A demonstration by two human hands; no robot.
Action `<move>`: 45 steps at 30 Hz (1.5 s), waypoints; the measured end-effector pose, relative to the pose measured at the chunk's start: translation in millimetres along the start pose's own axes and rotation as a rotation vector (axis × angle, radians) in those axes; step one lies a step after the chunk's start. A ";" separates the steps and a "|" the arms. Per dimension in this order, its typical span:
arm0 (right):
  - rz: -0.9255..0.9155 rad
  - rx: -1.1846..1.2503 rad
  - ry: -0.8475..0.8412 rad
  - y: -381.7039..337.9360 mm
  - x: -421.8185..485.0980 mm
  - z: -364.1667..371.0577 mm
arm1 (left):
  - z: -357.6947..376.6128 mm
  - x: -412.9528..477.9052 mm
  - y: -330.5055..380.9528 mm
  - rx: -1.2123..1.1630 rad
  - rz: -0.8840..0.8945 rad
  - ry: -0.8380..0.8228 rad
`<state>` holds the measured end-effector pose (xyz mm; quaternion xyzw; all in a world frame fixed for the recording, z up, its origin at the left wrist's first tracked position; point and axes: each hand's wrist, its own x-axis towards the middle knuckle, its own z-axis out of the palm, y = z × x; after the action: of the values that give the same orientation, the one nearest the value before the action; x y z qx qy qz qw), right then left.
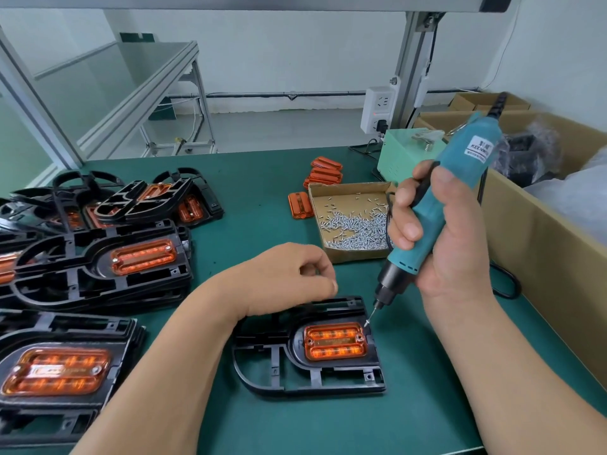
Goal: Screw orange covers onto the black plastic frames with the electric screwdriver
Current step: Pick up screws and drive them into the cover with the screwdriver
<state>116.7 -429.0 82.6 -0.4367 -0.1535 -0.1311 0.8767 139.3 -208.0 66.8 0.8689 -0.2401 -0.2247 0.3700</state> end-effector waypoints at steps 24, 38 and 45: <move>0.051 -0.048 -0.122 2.8 -7.8 10.3 | 7.4 -3.0 6.6 0.250 -0.050 -0.141; 0.009 -0.156 -0.301 -0.2 -17.4 30.7 | 9.2 -3.7 8.8 0.238 -0.050 -0.128; 0.036 -0.209 -0.383 4.6 -17.4 38.7 | 9.8 -3.0 9.4 0.212 -0.063 -0.130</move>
<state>96.5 -393.5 94.7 -0.5446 -0.2949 -0.0455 0.7838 129.0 -217.3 68.4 0.8938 -0.2586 -0.2654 0.2525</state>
